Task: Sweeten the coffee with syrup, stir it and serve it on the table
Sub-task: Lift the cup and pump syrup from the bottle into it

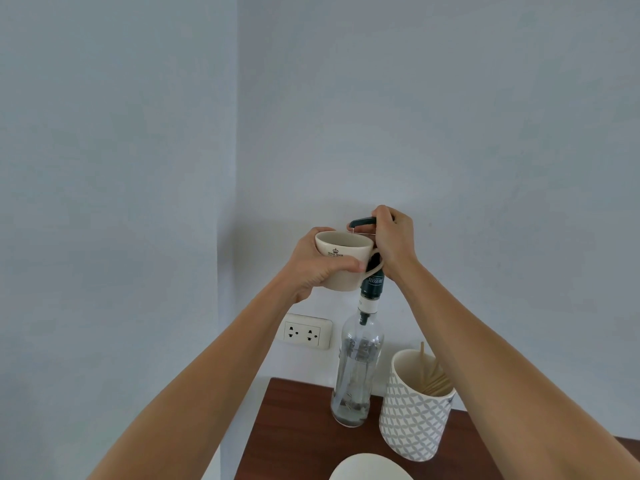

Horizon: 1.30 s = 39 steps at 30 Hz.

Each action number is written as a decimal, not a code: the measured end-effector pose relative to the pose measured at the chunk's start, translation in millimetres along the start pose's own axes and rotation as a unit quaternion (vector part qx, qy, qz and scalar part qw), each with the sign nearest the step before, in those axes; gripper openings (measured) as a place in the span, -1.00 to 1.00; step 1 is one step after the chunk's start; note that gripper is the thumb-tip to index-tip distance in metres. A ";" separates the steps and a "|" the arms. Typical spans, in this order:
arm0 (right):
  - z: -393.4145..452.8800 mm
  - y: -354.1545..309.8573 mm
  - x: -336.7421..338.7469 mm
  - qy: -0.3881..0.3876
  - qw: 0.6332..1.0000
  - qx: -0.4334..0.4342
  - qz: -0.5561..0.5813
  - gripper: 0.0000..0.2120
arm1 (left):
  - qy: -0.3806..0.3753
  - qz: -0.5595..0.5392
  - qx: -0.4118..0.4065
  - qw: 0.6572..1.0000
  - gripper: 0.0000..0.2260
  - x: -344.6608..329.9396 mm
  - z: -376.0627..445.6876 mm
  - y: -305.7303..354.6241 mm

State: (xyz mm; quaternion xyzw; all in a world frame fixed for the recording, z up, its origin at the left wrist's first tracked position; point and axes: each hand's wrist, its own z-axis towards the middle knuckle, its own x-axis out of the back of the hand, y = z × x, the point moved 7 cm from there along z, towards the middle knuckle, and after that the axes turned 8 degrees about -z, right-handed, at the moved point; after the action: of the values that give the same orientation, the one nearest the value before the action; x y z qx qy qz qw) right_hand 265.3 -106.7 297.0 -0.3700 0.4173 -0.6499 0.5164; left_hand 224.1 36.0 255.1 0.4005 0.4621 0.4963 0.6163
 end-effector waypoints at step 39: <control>-138.1 63.6 51.8 -0.085 0.993 -0.029 -0.081 -0.57 | -0.016 0.047 -0.008 0.999 -0.19 -2.6 -91.6 -46.2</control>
State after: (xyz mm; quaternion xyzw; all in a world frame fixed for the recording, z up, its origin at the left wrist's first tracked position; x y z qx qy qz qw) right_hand 152.5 -142.9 188.6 -0.4714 0.3589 -0.6432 0.4851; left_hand 146.4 28.0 188.4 0.4246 0.4290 0.5216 0.6031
